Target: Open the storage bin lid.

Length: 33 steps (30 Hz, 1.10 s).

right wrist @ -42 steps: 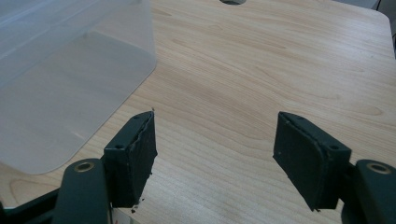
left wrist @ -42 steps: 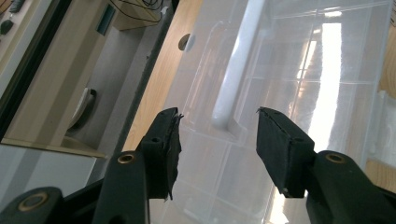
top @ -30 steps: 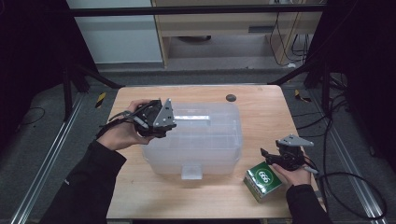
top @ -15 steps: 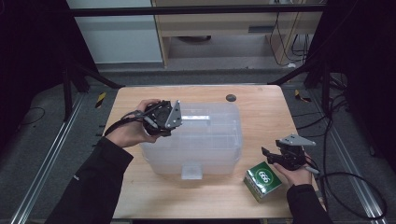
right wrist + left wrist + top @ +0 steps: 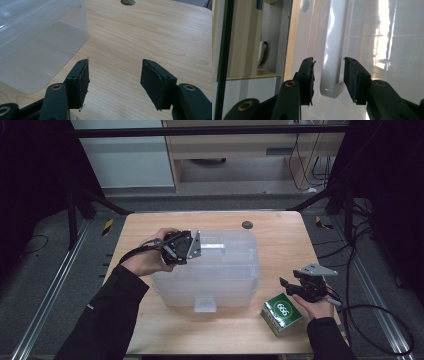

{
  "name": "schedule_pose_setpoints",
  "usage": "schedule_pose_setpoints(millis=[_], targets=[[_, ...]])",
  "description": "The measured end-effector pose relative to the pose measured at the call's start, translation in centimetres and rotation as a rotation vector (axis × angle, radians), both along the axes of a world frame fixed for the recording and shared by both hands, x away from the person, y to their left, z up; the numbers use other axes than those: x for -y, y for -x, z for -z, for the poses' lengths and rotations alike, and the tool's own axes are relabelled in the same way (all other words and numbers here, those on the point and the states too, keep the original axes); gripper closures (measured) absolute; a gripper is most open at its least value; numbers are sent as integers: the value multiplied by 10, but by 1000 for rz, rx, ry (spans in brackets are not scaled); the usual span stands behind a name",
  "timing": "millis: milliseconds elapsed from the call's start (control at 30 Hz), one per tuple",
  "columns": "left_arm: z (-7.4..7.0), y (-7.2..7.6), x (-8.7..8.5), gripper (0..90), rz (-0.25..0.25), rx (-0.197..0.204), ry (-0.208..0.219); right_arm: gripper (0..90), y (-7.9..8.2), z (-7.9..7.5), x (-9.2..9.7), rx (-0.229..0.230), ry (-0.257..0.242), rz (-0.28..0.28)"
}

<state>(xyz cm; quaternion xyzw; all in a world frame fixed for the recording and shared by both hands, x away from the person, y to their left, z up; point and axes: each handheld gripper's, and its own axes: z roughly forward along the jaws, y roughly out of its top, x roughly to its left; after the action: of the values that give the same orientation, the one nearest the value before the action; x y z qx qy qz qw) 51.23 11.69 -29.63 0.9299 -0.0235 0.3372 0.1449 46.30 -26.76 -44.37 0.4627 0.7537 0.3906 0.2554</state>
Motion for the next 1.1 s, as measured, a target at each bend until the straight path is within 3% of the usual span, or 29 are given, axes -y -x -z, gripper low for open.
schedule_pose_setpoints(millis=[300,533,600,800,833,900,1100], targets=[[-2,1,9,671,-1,22,-56,477,4,-10,-4,4,-3,-39],[-2,2,11,736,1,13,-71,549,11,-24,-12,31,-25,-71],[-3,3,14,737,5,22,-103,581,14,-29,-16,31,-40,-87],[-3,5,18,740,5,45,-133,638,18,-33,-23,17,-45,-115],[-4,6,19,740,3,48,-153,661,19,-34,-24,12,-62,-125],[-3,6,18,738,6,53,-144,669,19,-34,-24,8,-68,-127],[-3,8,18,749,11,68,-147,806,20,-33,-26,-11,-77,-137]])
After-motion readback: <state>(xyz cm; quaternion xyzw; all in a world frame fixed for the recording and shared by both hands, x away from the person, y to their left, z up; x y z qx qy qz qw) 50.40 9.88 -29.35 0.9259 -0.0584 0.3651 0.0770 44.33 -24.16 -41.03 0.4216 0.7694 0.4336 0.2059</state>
